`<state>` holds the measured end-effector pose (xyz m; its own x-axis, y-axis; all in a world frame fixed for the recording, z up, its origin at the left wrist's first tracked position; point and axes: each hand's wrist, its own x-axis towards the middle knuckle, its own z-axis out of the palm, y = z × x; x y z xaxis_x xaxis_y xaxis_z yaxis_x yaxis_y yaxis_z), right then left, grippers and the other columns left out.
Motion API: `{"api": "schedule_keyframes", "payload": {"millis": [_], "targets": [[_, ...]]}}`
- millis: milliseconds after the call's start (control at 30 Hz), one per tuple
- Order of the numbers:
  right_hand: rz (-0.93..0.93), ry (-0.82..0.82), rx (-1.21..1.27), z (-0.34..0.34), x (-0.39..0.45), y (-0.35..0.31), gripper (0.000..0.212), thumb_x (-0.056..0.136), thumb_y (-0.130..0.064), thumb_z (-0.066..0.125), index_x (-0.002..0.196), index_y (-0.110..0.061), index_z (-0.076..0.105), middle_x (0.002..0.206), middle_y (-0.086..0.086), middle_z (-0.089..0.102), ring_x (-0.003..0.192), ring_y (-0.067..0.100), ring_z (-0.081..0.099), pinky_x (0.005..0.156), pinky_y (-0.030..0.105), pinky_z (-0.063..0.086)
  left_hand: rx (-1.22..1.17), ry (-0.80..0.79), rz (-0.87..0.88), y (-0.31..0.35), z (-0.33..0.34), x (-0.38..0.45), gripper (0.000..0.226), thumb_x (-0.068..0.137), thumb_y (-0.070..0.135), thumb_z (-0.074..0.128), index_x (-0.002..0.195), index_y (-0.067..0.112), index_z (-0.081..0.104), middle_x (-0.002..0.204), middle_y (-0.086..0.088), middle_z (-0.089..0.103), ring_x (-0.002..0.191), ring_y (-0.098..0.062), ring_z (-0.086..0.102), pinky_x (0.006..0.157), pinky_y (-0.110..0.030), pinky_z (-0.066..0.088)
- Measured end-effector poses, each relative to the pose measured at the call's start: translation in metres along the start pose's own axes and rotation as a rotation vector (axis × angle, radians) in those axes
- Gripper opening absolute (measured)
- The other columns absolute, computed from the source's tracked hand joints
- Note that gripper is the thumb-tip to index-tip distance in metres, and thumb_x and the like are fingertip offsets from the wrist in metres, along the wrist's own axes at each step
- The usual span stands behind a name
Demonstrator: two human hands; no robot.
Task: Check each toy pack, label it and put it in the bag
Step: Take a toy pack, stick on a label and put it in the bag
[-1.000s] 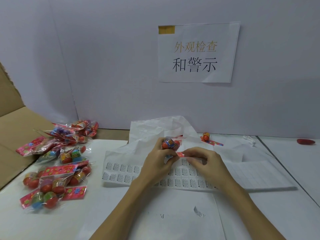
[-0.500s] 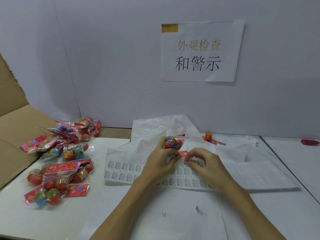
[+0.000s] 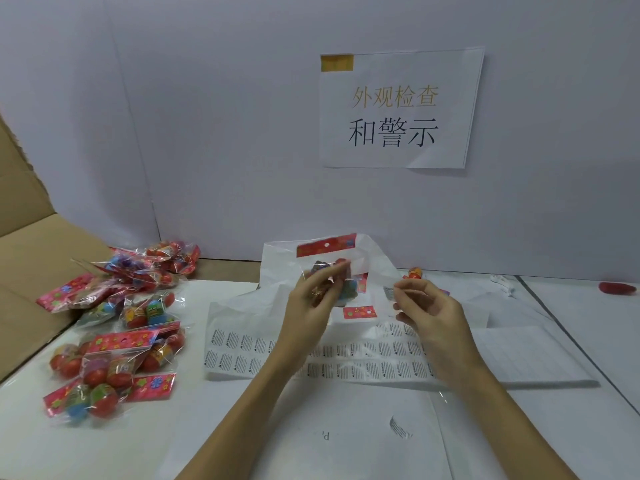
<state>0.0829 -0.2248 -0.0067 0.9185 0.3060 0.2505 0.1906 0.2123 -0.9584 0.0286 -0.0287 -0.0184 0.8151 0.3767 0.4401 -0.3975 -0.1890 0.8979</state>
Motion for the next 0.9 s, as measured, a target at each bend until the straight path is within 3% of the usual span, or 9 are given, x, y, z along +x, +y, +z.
{"api": "schedule_keyframes", "payload": {"millis": [100, 200, 367, 467, 533, 600, 733, 867, 900], "targets": [[0.015, 0.003, 0.083, 0.009, -0.005, -0.001, 0.021, 0.081, -0.034, 0.078, 0.101, -0.03, 0.075, 0.096, -0.001, 0.078, 0.09, 0.018, 0.076, 0.075, 0.022, 0.06, -0.142, 0.004, -0.091, 0.004, 0.002, -0.003, 0.044, 0.097, 0.021, 0.072, 0.131, 0.048, 0.064, 0.13, 0.017, 0.065, 0.12, -0.014, 0.068, 0.091, -0.028, 0.06], [-0.084, 0.04, 0.024, 0.02, -0.01, 0.001, 0.028, 0.09, -0.021, 0.077, 0.115, -0.031, 0.068, 0.098, 0.001, 0.078, 0.092, 0.022, 0.077, 0.077, 0.025, 0.062, -0.198, -0.009, -0.143, 0.003, 0.006, -0.006, 0.046, 0.095, 0.019, 0.075, 0.131, 0.045, 0.063, 0.127, 0.009, 0.067, 0.117, -0.021, 0.07, 0.093, -0.036, 0.061], [-0.274, 0.094, -0.214, 0.031, -0.014, 0.005, 0.036, 0.093, -0.013, 0.076, 0.121, -0.029, 0.06, 0.091, -0.009, 0.071, 0.09, 0.018, 0.074, 0.083, 0.024, 0.06, -0.205, -0.05, -0.126, 0.004, 0.01, -0.007, 0.048, 0.095, 0.01, 0.073, 0.129, 0.043, 0.063, 0.125, 0.008, 0.07, 0.114, -0.021, 0.072, 0.089, -0.031, 0.061], [-0.304, 0.108, -0.263, 0.032, -0.015, 0.008, 0.039, 0.094, -0.013, 0.075, 0.124, -0.031, 0.057, 0.093, -0.011, 0.069, 0.092, 0.015, 0.073, 0.082, 0.022, 0.06, -0.229, -0.032, -0.133, 0.006, 0.012, -0.008, 0.041, 0.095, 0.02, 0.075, 0.128, 0.042, 0.065, 0.124, 0.007, 0.071, 0.114, -0.022, 0.072, 0.09, -0.032, 0.061], [-0.228, 0.136, -0.135, 0.032, -0.013, 0.006, 0.036, 0.097, -0.012, 0.072, 0.124, -0.03, 0.057, 0.092, -0.007, 0.071, 0.088, 0.015, 0.074, 0.078, 0.024, 0.061, -0.275, 0.006, -0.156, 0.009, 0.012, -0.008, 0.036, 0.091, 0.031, 0.075, 0.124, 0.04, 0.067, 0.125, 0.003, 0.07, 0.113, -0.025, 0.072, 0.087, -0.033, 0.062], [-0.026, 0.135, 0.163, 0.028, -0.01, 0.003, 0.032, 0.1, -0.011, 0.067, 0.126, -0.027, 0.058, 0.09, -0.002, 0.072, 0.08, 0.013, 0.072, 0.071, 0.024, 0.06, -0.353, 0.001, -0.185, 0.01, 0.011, -0.007, 0.04, 0.09, 0.029, 0.075, 0.127, 0.037, 0.064, 0.126, -0.005, 0.07, 0.111, -0.03, 0.073, 0.084, -0.036, 0.063], [0.255, -0.101, 0.689, 0.021, -0.004, -0.003, 0.043, 0.094, -0.001, 0.06, 0.134, -0.014, 0.056, 0.085, 0.008, 0.06, 0.069, 0.015, 0.057, 0.061, 0.024, 0.053, -0.511, -0.115, -0.294, 0.01, 0.015, -0.011, 0.056, 0.092, 0.021, 0.074, 0.134, 0.026, 0.039, 0.118, -0.018, 0.074, 0.1, -0.035, 0.075, 0.079, -0.04, 0.064], [0.24, -0.244, 0.818, 0.019, -0.004, -0.008, 0.049, 0.091, 0.0, 0.056, 0.137, -0.016, 0.055, 0.084, 0.005, 0.053, 0.069, 0.013, 0.05, 0.06, 0.022, 0.048, -0.158, -0.116, -0.133, 0.005, 0.02, -0.014, 0.027, 0.096, 0.034, 0.069, 0.11, 0.022, 0.049, 0.112, -0.013, 0.068, 0.099, -0.028, 0.073, 0.078, -0.044, 0.064], [0.223, -0.256, 0.787, 0.018, -0.005, -0.009, 0.05, 0.091, 0.0, 0.055, 0.138, -0.016, 0.055, 0.084, 0.005, 0.053, 0.069, 0.013, 0.05, 0.06, 0.022, 0.048, -0.044, -0.104, -0.082, 0.004, 0.02, -0.013, 0.016, 0.098, 0.035, 0.066, 0.105, 0.026, 0.055, 0.113, -0.009, 0.065, 0.103, -0.025, 0.071, 0.079, -0.039, 0.064]]}}
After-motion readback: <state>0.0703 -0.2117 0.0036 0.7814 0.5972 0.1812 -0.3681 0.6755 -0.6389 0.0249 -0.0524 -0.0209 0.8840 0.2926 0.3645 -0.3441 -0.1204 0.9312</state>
